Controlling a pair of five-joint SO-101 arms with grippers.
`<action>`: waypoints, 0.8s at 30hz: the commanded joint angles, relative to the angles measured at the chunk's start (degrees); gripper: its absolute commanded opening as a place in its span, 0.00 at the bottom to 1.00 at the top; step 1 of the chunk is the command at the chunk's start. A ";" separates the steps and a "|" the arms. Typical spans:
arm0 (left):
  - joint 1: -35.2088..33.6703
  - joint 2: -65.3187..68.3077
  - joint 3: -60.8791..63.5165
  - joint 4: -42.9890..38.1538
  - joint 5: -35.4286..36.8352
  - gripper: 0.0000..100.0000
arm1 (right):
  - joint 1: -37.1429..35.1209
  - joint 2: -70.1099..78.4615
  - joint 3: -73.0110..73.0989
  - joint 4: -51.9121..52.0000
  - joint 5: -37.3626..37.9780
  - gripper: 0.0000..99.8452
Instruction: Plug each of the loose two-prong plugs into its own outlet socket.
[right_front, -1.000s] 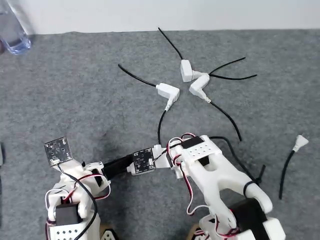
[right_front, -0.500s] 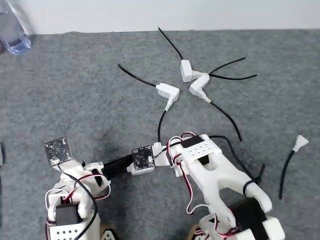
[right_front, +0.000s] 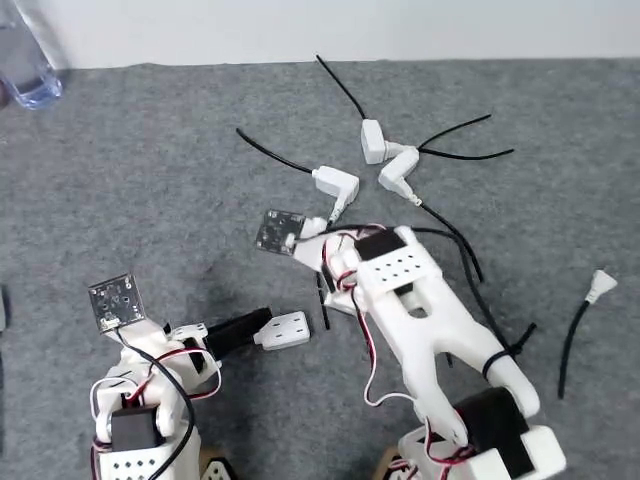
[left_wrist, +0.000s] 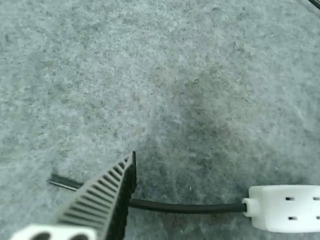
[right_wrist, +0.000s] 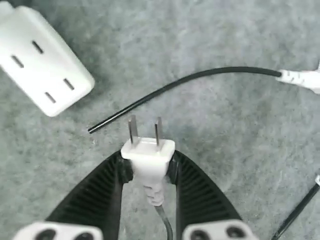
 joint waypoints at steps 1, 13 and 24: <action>2.02 -0.53 -0.66 -0.18 -0.18 0.65 | -1.80 -0.75 -6.07 5.93 -1.23 0.01; 2.46 -0.53 -0.66 -6.68 4.57 0.65 | -12.18 -7.25 -8.18 12.09 -7.65 0.01; 2.55 -0.53 -0.66 -6.42 4.57 0.65 | -14.02 -10.33 -14.95 19.03 -8.97 0.01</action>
